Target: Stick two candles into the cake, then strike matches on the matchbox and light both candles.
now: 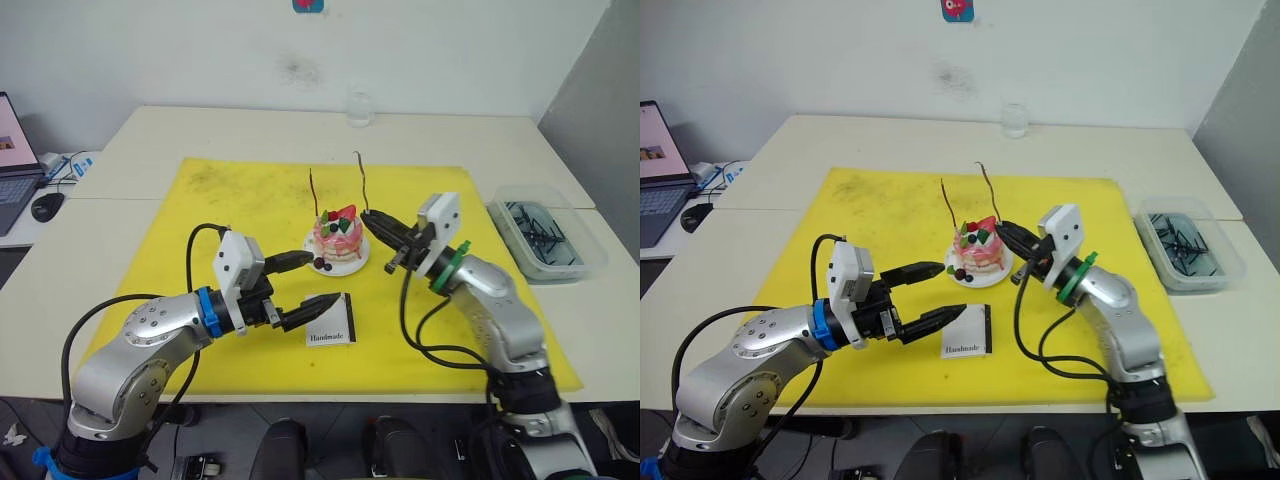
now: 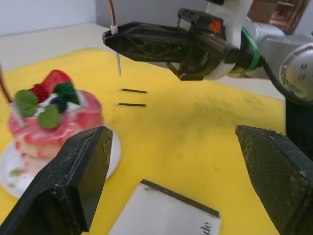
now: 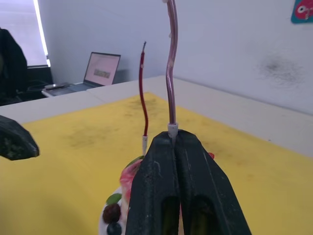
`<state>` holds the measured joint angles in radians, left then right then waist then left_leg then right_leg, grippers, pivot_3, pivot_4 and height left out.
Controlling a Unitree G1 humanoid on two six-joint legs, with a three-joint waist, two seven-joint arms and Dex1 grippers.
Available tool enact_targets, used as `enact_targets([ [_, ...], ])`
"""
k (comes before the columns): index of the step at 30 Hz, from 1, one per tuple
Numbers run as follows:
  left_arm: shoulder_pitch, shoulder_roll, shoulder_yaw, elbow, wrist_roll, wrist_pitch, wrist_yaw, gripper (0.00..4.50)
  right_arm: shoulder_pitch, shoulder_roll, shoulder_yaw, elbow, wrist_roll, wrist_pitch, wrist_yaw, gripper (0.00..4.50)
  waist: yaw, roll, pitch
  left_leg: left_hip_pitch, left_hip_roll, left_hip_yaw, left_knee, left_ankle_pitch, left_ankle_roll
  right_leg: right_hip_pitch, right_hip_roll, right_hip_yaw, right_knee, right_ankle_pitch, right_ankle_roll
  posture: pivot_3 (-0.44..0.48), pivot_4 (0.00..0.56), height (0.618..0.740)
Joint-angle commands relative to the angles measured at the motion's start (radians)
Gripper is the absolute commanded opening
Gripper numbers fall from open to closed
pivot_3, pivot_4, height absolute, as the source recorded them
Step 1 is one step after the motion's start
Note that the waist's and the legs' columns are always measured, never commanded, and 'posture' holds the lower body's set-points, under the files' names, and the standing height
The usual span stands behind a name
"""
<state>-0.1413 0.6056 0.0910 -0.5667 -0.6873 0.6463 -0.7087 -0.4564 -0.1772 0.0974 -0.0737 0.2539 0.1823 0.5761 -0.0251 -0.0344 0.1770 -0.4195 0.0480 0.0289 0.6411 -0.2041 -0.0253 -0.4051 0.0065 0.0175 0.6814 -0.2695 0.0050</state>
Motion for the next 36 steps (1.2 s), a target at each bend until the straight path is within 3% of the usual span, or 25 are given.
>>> enact_targets([
  [1, -0.008, -0.001, 0.035, -0.010, -0.011, -0.012, 0.019, 4.50, -0.041, 0.038, -0.002, 0.096, -0.038, -0.142, -0.025, 0.01, 0.000, 0.000, 0.000, 0.000, 0.000, 0.000, 0.000, 0.000, 0.000, 0.000, 0.000, 0.000, 0.000, 0.000, 0.000, 0.000, 0.150, 0.740],
  [10, -0.004, 0.019, 0.042, -0.014, -0.017, -0.002, 0.018, 4.50, -0.064, 0.093, -0.008, 0.265, -0.065, -0.266, -0.041, 0.01, -0.001, 0.000, 0.000, 0.000, 0.001, 0.000, -0.001, 0.000, 0.000, 0.000, 0.000, 0.000, 0.001, 0.000, 0.000, 0.000, 0.150, 0.740],
  [36, -0.044, 0.029, 0.020, -0.019, -0.026, 0.016, 0.025, 4.50, -0.006, 0.146, 0.002, 0.438, -0.101, -0.416, -0.058, 0.01, -0.002, 0.000, 0.000, 0.002, 0.001, 0.000, -0.001, 0.000, 0.000, 0.001, -0.005, 0.000, 0.001, 0.000, -0.001, 0.000, 0.150, 0.740],
])
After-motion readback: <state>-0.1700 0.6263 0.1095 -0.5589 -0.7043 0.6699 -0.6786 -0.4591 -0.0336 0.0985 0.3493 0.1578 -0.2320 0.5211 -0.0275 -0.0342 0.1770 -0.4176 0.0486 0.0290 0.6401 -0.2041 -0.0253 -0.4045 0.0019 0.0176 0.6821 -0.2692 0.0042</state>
